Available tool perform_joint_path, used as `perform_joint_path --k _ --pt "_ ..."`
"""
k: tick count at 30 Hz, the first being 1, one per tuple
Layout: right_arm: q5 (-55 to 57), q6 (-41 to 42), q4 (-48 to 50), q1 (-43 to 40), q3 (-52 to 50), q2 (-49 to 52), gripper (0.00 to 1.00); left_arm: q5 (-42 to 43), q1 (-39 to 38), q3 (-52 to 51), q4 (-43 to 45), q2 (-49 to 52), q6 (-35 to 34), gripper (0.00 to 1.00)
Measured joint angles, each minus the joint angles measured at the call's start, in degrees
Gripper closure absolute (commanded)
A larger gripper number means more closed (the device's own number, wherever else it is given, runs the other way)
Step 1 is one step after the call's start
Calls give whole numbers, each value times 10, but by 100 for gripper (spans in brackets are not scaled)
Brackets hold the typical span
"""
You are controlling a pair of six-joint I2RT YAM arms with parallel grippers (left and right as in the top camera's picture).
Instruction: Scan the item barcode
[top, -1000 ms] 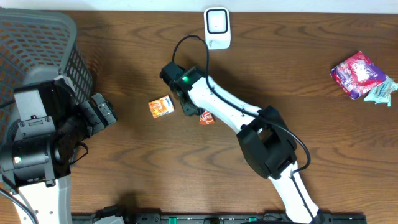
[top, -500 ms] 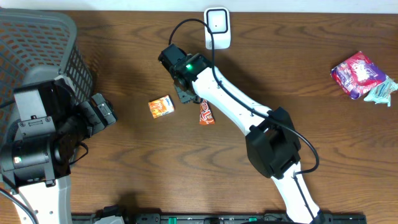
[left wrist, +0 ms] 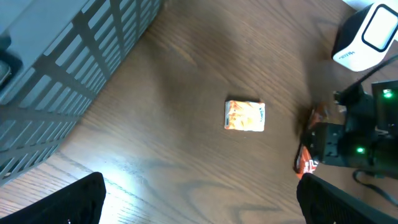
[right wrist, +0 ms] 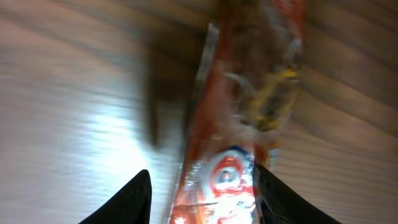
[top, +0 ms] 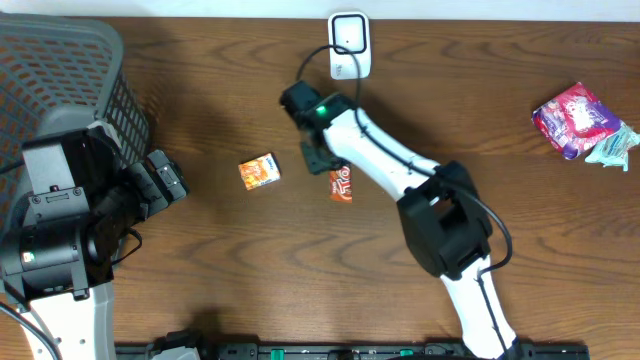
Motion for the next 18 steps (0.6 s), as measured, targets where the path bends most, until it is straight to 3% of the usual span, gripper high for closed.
perform_joint_path --k 8,18 --pt "-7 3 -78 -50 12 0 48 0 0 0 0 0 0 2" --pt "-4 -31 -59 -15 26 -16 38 0 0 0 0 0 0 2"
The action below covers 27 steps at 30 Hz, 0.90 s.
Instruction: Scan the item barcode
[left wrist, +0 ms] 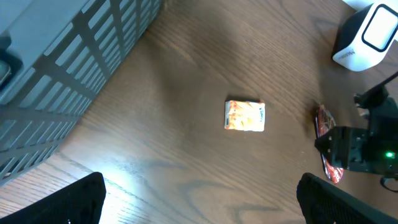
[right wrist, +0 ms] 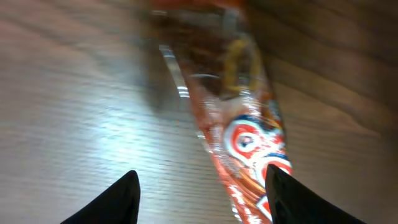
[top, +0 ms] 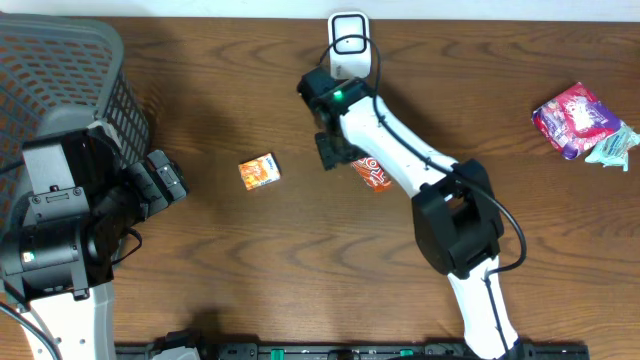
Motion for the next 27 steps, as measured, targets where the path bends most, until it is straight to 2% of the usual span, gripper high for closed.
perform_joint_path --k 3,7,19,22,27 --pt "20 -27 5 12 0 0 33 0 0 0 0 0 0 2" --pt "69 -52 13 17 -2 1 32 0 0 0 0 0 0 2" --pt "84 -105 83 -3 -64 2 39 0 0 0 0 0 0 2" --pt "82 -109 102 -3 -86 2 45 0 0 0 0 0 0 2" --pt "80 -112 123 -3 -104 0 78 0 0 0 0 0 0 2"
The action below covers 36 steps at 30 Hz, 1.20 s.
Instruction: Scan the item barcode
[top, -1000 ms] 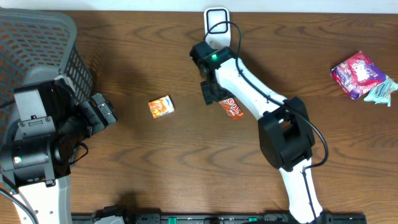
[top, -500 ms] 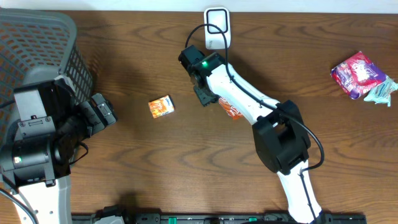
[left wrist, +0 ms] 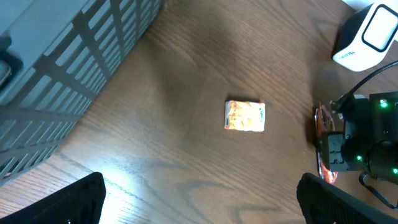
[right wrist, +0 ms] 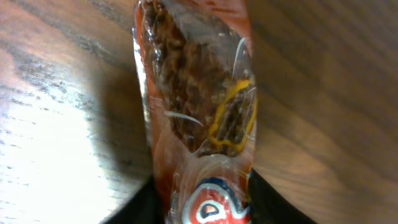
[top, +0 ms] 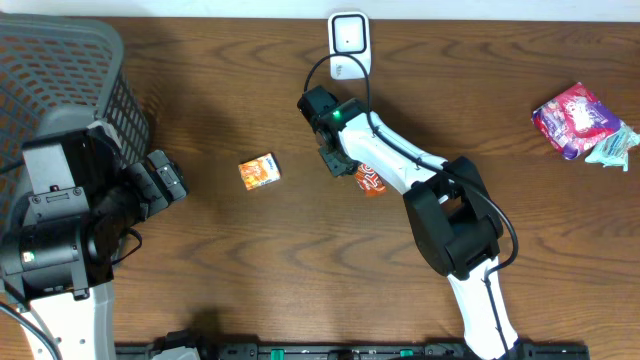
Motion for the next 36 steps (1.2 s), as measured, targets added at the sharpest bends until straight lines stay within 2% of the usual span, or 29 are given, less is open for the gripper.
perform_joint_path --k 2,3,9,18,21,26,30,35,36 --pt "-9 2 0 0 -2 0 90 0 0 0 0 0 0 2" --pt "-19 2 -4 -1 -1 0 99 0 0 0 0 0 0 2" --pt "-135 11 -45 -33 28 2 99 0 0 0 0 0 0 2" --pt "-512 2 -68 -177 65 2 99 0 0 0 0 0 0 2" --pt "-629 -8 -66 -233 46 2 99 0 0 0 0 0 0 2" --pt "-737 -14 -36 -292 -45 2 99 0 0 0 0 0 0 2" --pt "-772 -12 3 -324 -124 3 91 0 0 0 0 0 0 2" --pt "-732 1 0 -375 -142 3 68 0 0 0 0 0 0 2" --pt "-718 3 -9 -387 -138 3 66 0 0 0 0 0 0 2"
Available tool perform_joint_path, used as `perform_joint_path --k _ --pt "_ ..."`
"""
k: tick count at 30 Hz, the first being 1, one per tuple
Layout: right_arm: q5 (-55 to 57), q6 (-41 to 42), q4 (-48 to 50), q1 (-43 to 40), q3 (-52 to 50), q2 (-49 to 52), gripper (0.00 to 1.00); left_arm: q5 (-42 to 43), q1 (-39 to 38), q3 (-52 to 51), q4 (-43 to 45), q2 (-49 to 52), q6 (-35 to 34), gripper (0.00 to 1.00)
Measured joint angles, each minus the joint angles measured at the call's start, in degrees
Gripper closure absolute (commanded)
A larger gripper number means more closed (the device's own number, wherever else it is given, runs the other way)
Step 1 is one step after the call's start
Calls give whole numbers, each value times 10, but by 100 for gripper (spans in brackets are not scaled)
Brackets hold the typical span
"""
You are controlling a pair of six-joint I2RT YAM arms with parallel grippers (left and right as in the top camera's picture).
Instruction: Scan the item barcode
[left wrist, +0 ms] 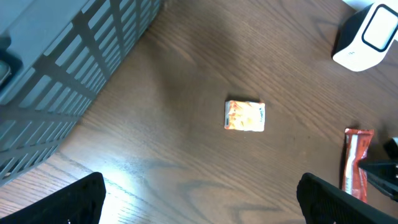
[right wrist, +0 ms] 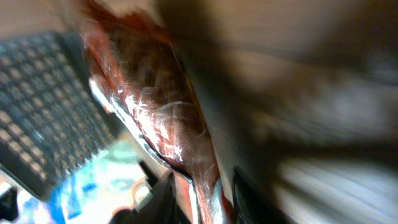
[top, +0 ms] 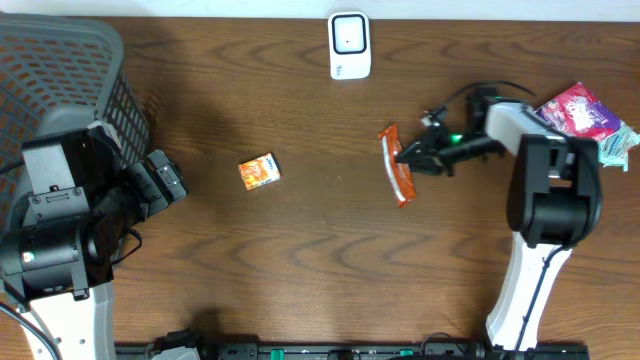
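The red snack wrapper (top: 396,166) hangs lengthwise right of the table's middle, below and right of the white scanner (top: 349,45). My right gripper (top: 413,155) reaches in from the right and is shut on the wrapper's edge. In the right wrist view the wrapper (right wrist: 155,118) runs up from between the fingers (right wrist: 163,194), blurred. My left gripper (left wrist: 199,211) stands open and high at the left with nothing between its fingers. From there the wrapper (left wrist: 354,169) shows at the right edge.
A small orange box (top: 259,171) lies left of the middle. A grey mesh basket (top: 60,60) fills the far left corner. A pink packet (top: 574,117) and a teal one (top: 614,147) lie at the far right.
My right arm has swung from left of the wrapper to the right side of the table. The wrapper, still in the gripper, is now further right and turned lengthwise.
My right gripper stood around the wrapper on the table below the scanner. Then the wrapper lay a little further right between wider jaws. Then the jaws were close on it. Now the arm holds it from the right. The left arm and orange box stayed put.
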Motion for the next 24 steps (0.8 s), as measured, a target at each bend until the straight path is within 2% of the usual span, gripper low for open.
perform_joint_path --k 5,10,14,15,17,20,24 --pt "83 -4 -94 -47 59 0 65 0 0 0 0 0 0 2" --pt "146 -28 -201 -48 161 0 66 0 0 0 0 0 0 2" --pt "181 -55 -256 -23 211 0 73 0 0 0 0 0 0 2" --pt "189 -60 -263 -11 217 0 82 0 0 0 0 0 0 2" --pt "197 -70 -267 7 219 0 92 0 0 0 0 0 0 2" --pt "210 -76 -261 42 219 0 99 0 0 0 0 0 0 2" --pt "236 -72 -222 82 219 0 99 0 0 0 0 0 0 2"
